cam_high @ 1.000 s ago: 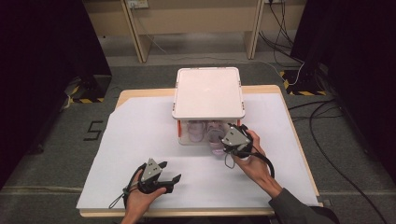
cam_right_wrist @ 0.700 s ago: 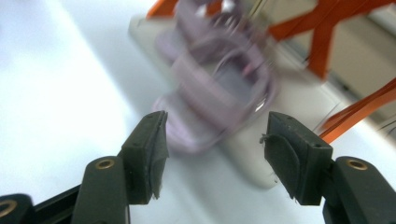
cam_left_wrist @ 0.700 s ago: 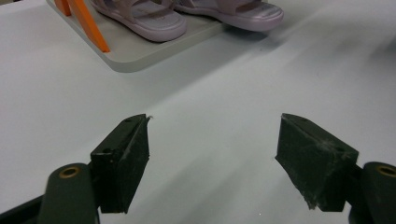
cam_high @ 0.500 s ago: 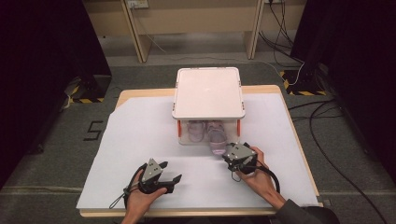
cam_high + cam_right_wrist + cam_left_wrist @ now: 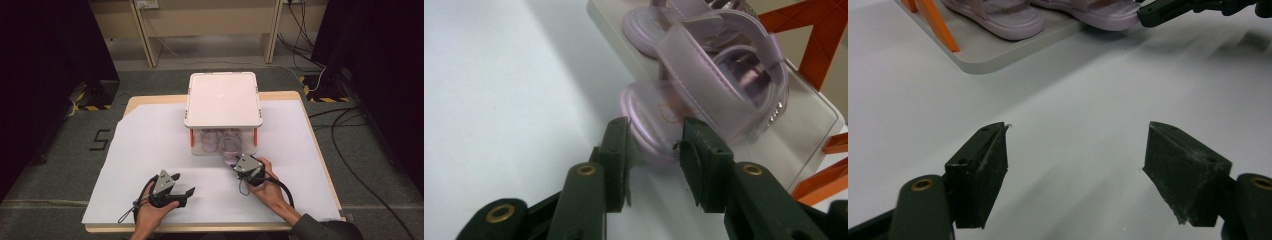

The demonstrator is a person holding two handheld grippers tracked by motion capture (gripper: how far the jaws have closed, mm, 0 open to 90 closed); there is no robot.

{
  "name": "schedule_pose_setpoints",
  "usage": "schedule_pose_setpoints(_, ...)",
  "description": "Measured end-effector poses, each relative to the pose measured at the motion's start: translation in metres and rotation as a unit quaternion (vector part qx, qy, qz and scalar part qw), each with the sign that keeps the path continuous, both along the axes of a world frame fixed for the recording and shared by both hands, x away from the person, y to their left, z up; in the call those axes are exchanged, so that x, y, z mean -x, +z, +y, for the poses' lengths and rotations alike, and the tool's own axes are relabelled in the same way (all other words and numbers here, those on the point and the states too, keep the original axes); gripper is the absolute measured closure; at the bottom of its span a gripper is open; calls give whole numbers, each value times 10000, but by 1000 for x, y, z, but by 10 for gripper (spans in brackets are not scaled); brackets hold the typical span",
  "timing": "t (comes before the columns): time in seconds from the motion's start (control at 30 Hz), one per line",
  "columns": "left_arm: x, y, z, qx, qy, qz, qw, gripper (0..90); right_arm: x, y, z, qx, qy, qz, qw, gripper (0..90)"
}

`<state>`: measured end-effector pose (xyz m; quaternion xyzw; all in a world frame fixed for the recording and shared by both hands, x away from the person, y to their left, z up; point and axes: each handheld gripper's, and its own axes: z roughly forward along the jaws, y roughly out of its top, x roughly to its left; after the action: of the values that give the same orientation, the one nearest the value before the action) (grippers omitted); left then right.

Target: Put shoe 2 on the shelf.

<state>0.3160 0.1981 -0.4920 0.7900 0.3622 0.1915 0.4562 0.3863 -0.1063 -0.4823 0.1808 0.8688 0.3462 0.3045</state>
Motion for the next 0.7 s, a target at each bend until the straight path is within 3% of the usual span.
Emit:
schedule_pose_setpoints(0.43,0,0,0,-7,-40,13,10000,249,-23,-1,2,-5,-327,-101,9994,610)
schedule_pose_setpoints(0.5,0,-1,0,-13,-28,19,10000,249,-28,-1,2,-95,-348,-18,9993,600)
schedule_pose_setpoints(0.7,0,0,-1,-1,-43,9,10000,249,-39,1,7,-68,-424,-42,9991,602)
